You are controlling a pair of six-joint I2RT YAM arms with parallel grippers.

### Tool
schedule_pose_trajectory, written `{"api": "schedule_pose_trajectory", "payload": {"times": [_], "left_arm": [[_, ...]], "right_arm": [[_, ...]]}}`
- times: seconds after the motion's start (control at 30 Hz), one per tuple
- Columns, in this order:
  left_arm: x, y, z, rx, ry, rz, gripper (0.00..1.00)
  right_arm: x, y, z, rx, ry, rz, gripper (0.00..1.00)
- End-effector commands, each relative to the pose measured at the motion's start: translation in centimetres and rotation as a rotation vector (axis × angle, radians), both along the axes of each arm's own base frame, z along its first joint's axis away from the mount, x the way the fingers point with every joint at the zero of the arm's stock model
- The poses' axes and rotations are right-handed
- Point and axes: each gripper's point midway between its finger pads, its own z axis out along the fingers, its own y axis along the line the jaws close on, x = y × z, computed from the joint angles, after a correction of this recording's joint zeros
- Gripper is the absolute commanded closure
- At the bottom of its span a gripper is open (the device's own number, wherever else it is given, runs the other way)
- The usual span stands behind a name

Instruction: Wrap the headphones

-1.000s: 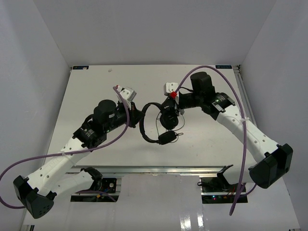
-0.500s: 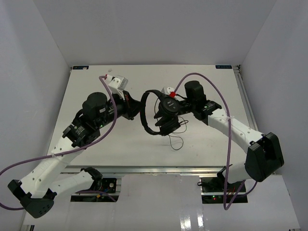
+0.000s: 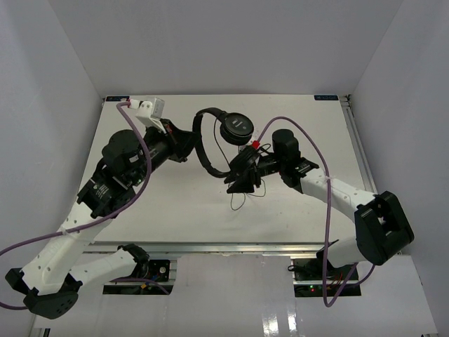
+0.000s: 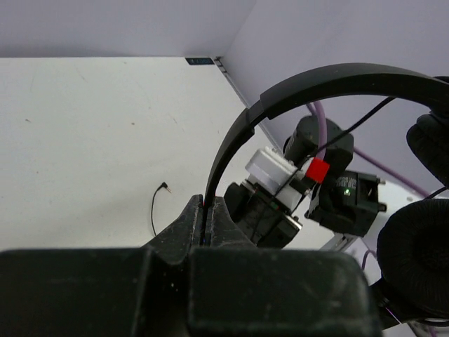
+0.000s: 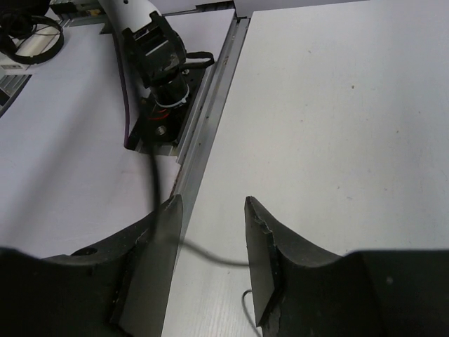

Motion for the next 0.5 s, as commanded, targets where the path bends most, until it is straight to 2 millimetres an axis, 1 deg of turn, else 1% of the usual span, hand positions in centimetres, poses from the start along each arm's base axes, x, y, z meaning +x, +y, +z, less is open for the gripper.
{"api": "schedule_pose_trajectory", "payload": {"times": [0.0,0.13,0.23,0.3,0.33,0.43,0.47], "left_arm": [[0.1,3.4,5.8,-0.135,-0.087,0.16,1.0],[0.6,4.7,7.0,-0.17,-0.102,0.235,1.0],[0.7,5.1,7.5,-0.185,-0.113,0.255,1.0],[0.9,5.2,8.0,-0.19,-0.119,0.266,1.0],[0.9,5.2,8.1,-0.19,-0.12,0.267,1.0],[0.8,5.3,9.0,-0.2,-0.136,0.266,1.0],[0.8,5.3,9.2,-0.203,-0.137,0.267,1.0]], "right_arm": [[-0.5,-0.2,0.4,0.036,-0.017,0.024,0.54],[-1.0,-0.3,0.4,0.041,-0.006,0.033,0.62],[-1.4,-0.3,0.6,0.045,0.005,0.046,0.68],[-1.6,-0.4,0.5,0.042,0.006,0.051,0.7],[-1.7,-0.4,0.2,0.031,0.019,0.05,0.69],[-1.6,-0.4,-0.7,0.012,-0.026,0.036,0.67],[-1.5,-0.4,-0.9,0.003,-0.039,0.025,0.68]]}}
